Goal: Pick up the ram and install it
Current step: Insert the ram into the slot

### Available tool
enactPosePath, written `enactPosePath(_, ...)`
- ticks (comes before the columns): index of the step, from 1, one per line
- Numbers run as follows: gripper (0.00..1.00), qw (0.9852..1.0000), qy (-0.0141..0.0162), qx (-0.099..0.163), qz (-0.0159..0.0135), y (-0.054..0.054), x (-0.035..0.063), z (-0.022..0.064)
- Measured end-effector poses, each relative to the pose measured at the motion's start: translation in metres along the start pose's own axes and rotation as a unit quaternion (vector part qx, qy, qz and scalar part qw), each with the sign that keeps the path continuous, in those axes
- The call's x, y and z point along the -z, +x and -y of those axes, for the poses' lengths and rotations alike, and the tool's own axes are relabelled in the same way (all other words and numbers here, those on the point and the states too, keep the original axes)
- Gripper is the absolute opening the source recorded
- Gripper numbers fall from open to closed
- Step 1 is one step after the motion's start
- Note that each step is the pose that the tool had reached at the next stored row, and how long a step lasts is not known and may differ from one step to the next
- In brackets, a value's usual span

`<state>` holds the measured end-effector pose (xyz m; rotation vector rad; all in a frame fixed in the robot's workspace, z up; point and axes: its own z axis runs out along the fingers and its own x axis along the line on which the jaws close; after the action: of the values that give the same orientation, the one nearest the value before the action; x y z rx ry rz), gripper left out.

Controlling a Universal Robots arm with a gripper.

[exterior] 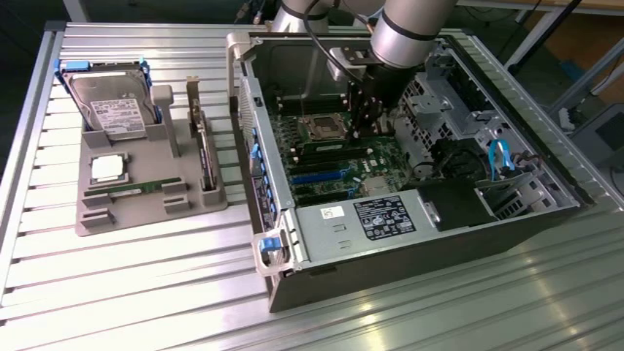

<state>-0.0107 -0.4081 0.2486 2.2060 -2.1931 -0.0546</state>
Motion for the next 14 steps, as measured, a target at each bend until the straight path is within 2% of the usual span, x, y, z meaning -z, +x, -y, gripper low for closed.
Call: enactPosePath(14, 0.12, 1.0, 0.0001, 0.0, -0.0001, 0.0005, -0.0062, -0.0009)
